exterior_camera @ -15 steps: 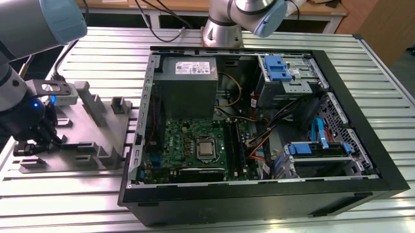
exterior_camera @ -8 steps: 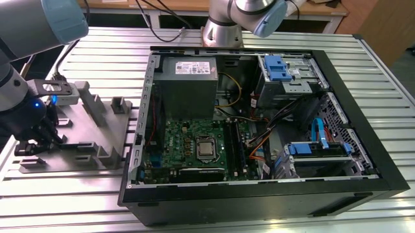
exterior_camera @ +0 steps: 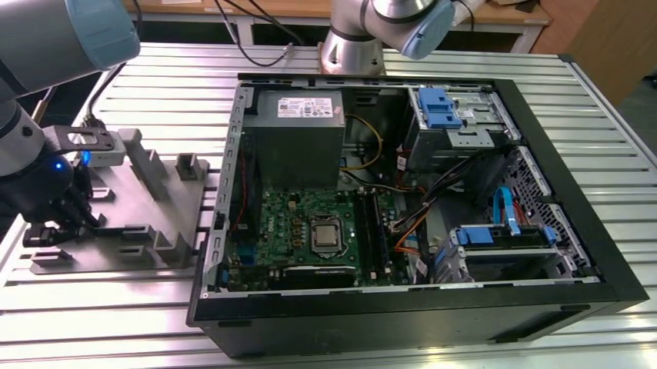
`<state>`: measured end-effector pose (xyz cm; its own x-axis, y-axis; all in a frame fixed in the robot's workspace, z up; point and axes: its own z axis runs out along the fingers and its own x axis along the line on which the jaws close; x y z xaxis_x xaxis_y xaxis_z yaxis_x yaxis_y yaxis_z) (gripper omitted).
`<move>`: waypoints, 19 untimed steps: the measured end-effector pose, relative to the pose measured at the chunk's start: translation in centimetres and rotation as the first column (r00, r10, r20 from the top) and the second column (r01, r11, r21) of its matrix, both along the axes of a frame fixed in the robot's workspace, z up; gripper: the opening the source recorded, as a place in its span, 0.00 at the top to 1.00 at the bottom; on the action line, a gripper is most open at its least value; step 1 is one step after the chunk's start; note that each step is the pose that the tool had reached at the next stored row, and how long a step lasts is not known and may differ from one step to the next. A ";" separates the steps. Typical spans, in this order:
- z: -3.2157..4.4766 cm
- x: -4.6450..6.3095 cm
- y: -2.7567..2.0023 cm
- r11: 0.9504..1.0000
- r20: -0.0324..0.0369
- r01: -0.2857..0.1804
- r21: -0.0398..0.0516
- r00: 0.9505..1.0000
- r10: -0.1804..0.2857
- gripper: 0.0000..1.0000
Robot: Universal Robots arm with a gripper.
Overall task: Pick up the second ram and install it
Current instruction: 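Pick up the second ram and move it above second insertion slot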
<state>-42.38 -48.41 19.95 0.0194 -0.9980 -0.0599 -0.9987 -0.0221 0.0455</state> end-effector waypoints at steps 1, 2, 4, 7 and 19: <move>0.00 0.0 0.00 1.000 0.000 0.000 0.000 1.000 0.000 0.80; 0.00 0.0 0.00 1.000 0.000 0.000 0.000 1.000 0.000 0.80; 0.00 0.0 0.00 1.000 0.000 0.000 0.000 1.000 0.000 0.80; 0.00 0.0 0.00 1.000 0.000 0.000 0.000 1.000 0.000 0.88; 0.00 0.0 0.00 1.000 0.000 0.014 0.000 1.000 -0.014 0.88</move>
<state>-42.37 -48.41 19.95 0.0058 -0.9982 -0.0602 -0.9989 -0.0086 0.0456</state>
